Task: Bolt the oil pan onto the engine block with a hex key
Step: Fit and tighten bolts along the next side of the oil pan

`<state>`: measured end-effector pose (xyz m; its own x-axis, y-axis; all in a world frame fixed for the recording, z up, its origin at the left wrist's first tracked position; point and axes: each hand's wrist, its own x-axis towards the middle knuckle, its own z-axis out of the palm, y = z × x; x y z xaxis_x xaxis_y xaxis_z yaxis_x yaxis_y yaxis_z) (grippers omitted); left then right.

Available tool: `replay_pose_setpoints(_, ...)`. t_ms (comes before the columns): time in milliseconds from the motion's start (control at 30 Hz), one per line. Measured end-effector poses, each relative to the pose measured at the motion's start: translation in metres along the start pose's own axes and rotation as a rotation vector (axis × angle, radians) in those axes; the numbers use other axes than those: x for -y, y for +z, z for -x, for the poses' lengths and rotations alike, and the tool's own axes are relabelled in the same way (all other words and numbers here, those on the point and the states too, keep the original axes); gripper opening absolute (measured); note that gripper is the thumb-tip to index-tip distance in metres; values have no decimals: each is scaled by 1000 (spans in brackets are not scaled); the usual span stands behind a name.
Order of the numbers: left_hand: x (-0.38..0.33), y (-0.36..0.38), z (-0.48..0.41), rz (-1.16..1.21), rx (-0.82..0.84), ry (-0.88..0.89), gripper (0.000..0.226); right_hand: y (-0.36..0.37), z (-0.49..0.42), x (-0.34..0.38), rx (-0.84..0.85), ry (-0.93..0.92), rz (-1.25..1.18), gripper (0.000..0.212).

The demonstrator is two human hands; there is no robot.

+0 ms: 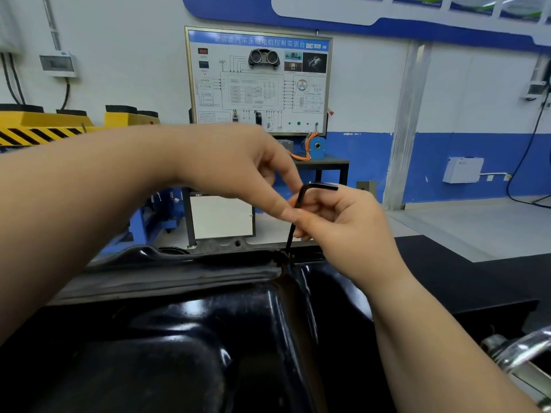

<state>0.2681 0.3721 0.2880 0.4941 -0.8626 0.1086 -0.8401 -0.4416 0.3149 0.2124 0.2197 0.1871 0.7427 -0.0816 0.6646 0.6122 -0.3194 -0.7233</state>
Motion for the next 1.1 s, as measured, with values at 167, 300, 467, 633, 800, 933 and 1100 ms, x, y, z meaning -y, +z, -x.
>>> replay_pose_setpoints(167,-7,0,0,16,-69,82,33,0,0,-2,-10,9,-10,10)
replay_pose_setpoints(300,-8,7,-4,-1,-129,80,28,-1,-1,-3,8,-7,-27,19)
replay_pose_setpoints(467,-11,13,-5,79,-147,81,23,-3,-2,-5,3,1,-80,22)
replay_pose_setpoints(633,-16,15,-6,-45,-97,96,18,-7,-1,-7,70,42,-133,13)
replay_pose_setpoints(800,-22,14,-3,-172,-71,127,19,-19,-1,-6,307,153,-490,20)
replay_pose_setpoints(933,-23,15,-3,-252,-94,168,18,-18,-3,-6,348,224,-601,47)
replay_pose_setpoints(1100,-24,15,-3,-347,-112,205,17,-13,-5,-10,373,240,-682,43)
